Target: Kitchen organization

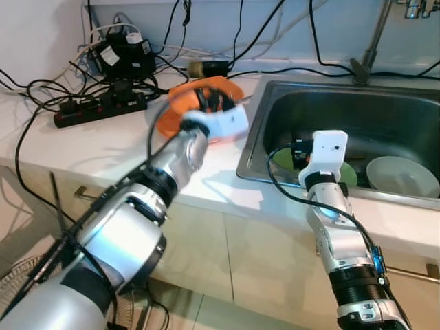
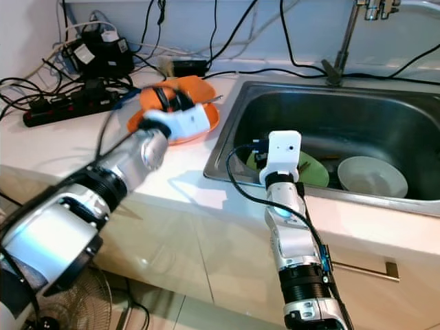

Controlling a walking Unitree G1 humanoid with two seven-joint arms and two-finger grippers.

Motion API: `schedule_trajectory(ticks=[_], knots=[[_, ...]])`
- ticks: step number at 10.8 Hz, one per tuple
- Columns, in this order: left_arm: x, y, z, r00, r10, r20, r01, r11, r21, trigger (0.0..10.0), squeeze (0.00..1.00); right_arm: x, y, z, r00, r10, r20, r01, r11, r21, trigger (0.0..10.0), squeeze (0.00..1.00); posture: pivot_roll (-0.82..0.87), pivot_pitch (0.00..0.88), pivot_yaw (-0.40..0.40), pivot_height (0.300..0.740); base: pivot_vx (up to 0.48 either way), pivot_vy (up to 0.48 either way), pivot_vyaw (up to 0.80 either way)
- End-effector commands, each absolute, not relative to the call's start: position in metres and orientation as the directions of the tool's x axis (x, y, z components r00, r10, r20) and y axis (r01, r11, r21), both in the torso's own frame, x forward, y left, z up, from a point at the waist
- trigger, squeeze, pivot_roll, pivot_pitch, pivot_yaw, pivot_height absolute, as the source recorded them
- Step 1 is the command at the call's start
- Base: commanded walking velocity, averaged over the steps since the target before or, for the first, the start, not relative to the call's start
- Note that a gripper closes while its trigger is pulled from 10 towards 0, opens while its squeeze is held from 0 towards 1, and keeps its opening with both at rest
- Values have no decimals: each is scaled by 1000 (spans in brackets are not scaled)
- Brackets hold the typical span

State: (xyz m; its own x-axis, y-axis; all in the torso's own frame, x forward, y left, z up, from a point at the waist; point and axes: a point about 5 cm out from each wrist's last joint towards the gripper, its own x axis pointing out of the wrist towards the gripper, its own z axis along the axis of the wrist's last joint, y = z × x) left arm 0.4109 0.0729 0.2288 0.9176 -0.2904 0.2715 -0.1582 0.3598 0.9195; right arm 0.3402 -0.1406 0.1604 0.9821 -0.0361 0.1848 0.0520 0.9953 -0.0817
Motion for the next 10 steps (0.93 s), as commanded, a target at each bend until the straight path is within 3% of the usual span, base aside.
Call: schedule_trajectory(ticks=[1, 2, 3, 4, 6, 7, 8, 10], knots=[[411, 72, 246, 884, -294, 363, -227, 409, 884, 3961, 0, 342, -135, 164, 979, -25, 201, 41, 996, -78, 10000, 0, -13, 0, 127, 740, 0, 0, 0], [407, 66, 250, 851, -345, 396, -203, 478, 854, 5216, 0, 342, -134, 164, 979, -22, 205, 38, 996, -77, 10000, 0, -14, 0, 125, 740, 0, 0, 0], [399, 55, 253, 803, -428, 416, -111, 578, 808, 10000, 0, 341, -134, 165, 977, -19, 211, 37, 996, -78, 10000, 396, -9, 0, 120, 740, 0, 0, 0], [384, 38, 251, 716, -553, 427, 83, 674, 734, 10000, 0, 341, -136, 169, 971, -16, 240, 46, 992, -121, 10000, 1000, -6, 0, 119, 740, 0, 0, 0], [375, 29, 247, 666, -617, 420, 229, 704, 672, 10000, 0, 341, -138, 177, 954, -3, 299, 75, 970, -230, 10000, 1000, -7, 0, 121, 740, 0, 0, 0], [367, 22, 243, 634, -660, 404, 375, 719, 585, 10000, 0, 341, -142, 187, 934, 6, 358, 112, 945, -307, 10000, 1000, -8, 0, 121, 740, 0, 0, 0], [355, 18, 243, 548, -734, 402, 565, 679, 469, 10000, 0, 340, -145, 195, 914, 12, 406, 151, 918, -366, 10000, 1000, -4, 0, 120, 740, 0, 0, 0], [348, 15, 249, 475, -781, 405, 642, 623, 447, 10000, 0, 340, -145, 198, 901, 15, 433, 180, 896, -406, 10000, 1000, -5, 0, 122, 740, 0, 0, 0]])
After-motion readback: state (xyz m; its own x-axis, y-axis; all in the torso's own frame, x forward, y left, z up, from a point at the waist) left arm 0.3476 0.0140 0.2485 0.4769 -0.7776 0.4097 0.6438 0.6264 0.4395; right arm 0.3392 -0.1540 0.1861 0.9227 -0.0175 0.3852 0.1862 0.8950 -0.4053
